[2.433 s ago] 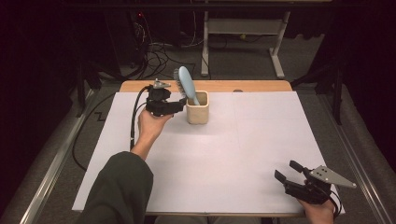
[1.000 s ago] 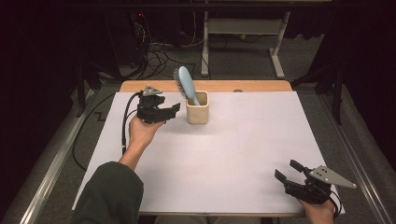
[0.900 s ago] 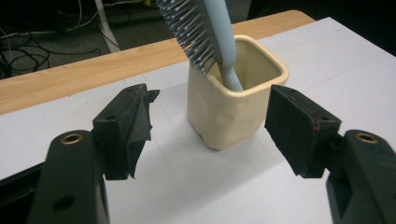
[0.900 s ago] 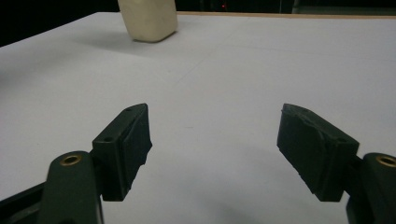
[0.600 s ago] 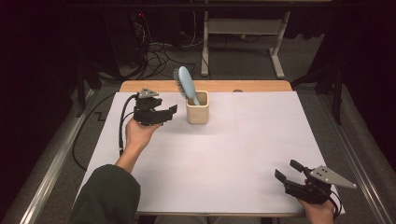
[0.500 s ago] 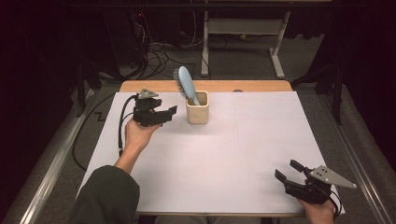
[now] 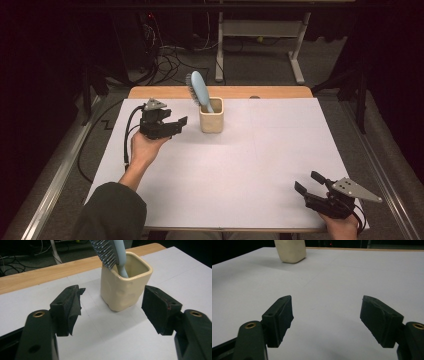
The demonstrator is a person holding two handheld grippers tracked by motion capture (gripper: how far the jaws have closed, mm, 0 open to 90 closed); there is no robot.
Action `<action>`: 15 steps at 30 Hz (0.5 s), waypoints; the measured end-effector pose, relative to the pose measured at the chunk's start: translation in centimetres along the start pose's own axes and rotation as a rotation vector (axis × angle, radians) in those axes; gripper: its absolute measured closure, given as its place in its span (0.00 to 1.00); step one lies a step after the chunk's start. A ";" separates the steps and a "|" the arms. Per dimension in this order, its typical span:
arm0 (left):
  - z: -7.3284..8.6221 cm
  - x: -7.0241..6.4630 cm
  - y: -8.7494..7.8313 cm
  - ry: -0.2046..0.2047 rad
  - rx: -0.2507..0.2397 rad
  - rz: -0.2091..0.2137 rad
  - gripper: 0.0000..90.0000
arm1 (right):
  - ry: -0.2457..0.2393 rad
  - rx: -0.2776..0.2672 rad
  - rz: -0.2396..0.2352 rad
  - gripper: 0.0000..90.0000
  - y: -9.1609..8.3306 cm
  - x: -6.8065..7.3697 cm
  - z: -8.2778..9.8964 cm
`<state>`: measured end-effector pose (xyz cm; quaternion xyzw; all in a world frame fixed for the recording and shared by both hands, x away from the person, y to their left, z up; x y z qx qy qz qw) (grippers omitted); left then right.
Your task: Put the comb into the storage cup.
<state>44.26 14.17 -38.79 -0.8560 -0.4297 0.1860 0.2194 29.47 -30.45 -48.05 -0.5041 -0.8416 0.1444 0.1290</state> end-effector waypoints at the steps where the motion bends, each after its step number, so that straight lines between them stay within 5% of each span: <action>1: 0.0 0.0 -0.1 -0.001 0.001 0.002 0.35 | 0.000 0.000 0.000 0.30 0.0 0.0 0.0; 15: 0.4 -0.2 -1.3 0.012 -0.019 0.010 0.35 | 0.000 0.001 0.001 0.30 0.0 0.0 0.0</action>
Point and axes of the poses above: each handheld gripper's, and its own axes: y roughly forward along the jaws, z roughly out of its underside, x roughly to its left, the point moved 5 cm from there along y, roughly forward along the jaws, and after that the axes turned 3 degrees about z, right-handed, at the moved point
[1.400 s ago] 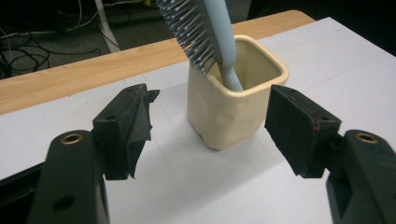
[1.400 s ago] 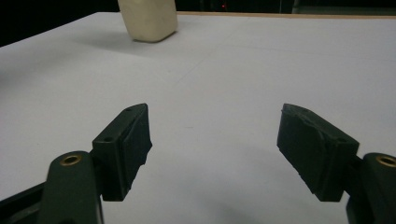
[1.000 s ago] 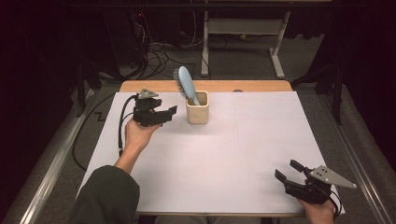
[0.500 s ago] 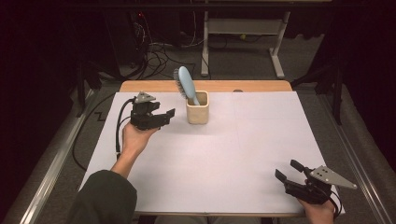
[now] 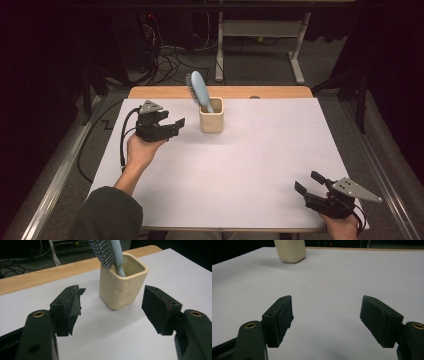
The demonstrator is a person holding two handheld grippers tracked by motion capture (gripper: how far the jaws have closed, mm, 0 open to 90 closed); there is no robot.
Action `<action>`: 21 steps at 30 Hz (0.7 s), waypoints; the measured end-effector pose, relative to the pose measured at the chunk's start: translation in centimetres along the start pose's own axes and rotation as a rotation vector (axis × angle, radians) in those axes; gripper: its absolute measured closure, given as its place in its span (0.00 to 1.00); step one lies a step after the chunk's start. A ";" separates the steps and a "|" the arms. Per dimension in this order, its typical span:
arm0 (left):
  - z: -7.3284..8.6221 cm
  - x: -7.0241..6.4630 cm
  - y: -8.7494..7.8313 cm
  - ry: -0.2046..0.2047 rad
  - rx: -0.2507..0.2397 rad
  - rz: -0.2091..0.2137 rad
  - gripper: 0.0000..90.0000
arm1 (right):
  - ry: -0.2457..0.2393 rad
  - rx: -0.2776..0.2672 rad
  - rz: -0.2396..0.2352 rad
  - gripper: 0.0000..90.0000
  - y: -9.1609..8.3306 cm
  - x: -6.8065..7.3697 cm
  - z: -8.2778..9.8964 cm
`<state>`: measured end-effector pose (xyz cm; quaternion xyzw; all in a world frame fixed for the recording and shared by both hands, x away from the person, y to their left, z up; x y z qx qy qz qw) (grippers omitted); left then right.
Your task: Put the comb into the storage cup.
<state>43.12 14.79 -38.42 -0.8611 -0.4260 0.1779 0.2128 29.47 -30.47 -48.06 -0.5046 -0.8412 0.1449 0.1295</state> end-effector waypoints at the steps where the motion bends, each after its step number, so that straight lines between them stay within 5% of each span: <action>1: 0.1 0.0 0.0 0.000 -0.004 -0.003 0.35 | 0.000 0.000 0.000 0.30 0.0 0.0 0.0; 21: 1.0 -0.2 -1.3 0.024 -0.020 -0.013 0.35 | -0.004 -0.002 0.002 0.30 0.0 0.0 0.0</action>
Point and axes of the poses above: each handheld gripper's, and its own axes: y roughly forward along the jaws, z roughly out of its underside, x roughly to its left, the point moved 5 cm from there along y, roughly forward along the jaws, and after that the axes turned 3 degrees about z, right-handed, at the moved point
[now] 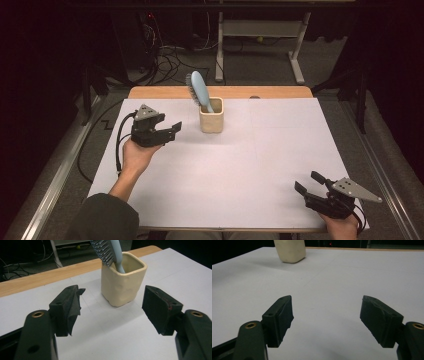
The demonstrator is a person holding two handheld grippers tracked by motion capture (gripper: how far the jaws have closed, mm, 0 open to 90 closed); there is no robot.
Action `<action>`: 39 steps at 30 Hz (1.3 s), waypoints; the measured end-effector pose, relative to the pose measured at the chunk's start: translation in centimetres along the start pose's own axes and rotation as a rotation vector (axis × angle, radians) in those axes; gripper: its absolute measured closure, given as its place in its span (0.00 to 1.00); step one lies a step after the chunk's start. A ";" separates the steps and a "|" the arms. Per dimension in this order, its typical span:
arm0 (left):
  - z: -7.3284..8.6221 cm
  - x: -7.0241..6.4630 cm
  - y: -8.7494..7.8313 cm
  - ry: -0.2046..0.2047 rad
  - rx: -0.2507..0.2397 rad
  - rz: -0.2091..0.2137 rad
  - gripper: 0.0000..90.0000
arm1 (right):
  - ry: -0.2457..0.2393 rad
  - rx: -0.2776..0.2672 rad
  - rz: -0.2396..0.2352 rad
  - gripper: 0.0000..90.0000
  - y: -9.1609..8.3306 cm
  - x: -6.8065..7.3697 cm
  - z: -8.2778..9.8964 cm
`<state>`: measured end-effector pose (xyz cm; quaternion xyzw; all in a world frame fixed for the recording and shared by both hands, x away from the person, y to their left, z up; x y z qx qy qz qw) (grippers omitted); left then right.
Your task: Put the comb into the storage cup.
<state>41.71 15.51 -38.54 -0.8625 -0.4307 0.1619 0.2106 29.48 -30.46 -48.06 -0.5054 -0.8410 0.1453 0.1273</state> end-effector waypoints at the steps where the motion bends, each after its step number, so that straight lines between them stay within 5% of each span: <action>1: 0.1 0.0 0.0 -0.001 -0.004 0.000 0.35 | 0.000 0.000 0.000 0.30 0.0 0.0 0.0; 23: 1.1 -0.6 -1.4 0.031 -0.023 -0.005 0.35 | 0.002 0.002 0.002 0.30 0.0 0.0 0.0; 39: 2.0 -0.6 -2.2 0.011 -0.030 0.012 0.35 | 0.002 0.001 0.003 0.30 0.0 0.0 0.0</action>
Point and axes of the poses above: each handheld gripper's, and its own axes: y roughly forward along the jaws, z roughly out of its underside, x roughly to its left, the point moved 5 cm from there along y, roughly forward along the jaws, and after that the axes turned 3 degrees about z, right-handed, at the moved point
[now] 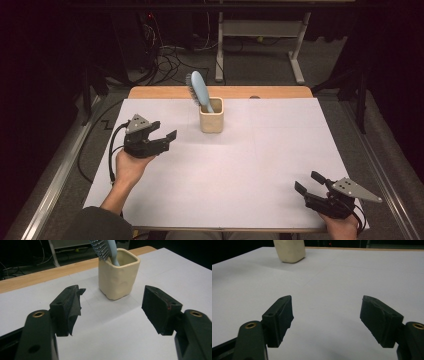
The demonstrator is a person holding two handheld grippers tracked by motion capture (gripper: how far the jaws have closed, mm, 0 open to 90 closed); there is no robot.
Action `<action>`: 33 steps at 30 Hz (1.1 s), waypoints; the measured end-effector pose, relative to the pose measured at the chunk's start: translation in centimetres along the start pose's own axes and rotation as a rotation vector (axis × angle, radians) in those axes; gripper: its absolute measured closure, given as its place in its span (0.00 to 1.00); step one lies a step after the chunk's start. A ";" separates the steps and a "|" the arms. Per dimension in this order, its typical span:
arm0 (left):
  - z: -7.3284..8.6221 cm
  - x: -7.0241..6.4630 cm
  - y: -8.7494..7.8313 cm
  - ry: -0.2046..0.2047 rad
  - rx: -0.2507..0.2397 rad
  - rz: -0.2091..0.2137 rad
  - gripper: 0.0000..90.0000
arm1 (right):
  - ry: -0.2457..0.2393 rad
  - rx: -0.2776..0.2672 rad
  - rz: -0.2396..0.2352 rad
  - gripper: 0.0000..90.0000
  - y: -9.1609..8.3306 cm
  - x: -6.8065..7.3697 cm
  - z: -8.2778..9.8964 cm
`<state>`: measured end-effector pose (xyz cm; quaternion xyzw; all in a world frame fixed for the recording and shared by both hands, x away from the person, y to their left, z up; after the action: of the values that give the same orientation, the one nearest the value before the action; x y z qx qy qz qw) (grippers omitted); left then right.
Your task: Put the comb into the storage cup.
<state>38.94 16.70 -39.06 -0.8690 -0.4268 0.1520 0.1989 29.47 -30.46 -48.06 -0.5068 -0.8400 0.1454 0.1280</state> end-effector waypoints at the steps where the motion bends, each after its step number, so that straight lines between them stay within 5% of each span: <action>1: 0.0 0.0 -0.1 -0.003 -0.002 0.001 0.35 | -0.001 0.001 0.001 0.30 0.0 0.0 0.0; 33: 1.9 0.5 -1.9 -0.041 -0.017 0.012 0.34 | 0.006 0.003 0.004 0.30 0.0 0.0 0.0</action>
<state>37.13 18.61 -39.87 -0.8700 -0.4268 0.1673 0.1816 29.46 -30.48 -48.08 -0.5086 -0.8385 0.1453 0.1311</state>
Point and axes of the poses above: each handheld gripper's, and its own axes: y roughly forward along the jaws, z roughly out of its underside, x roughly to its left, the point moved 5 cm from there along y, roughly forward along the jaws, and after that the axes turned 3 degrees about z, right-handed, at the moved point
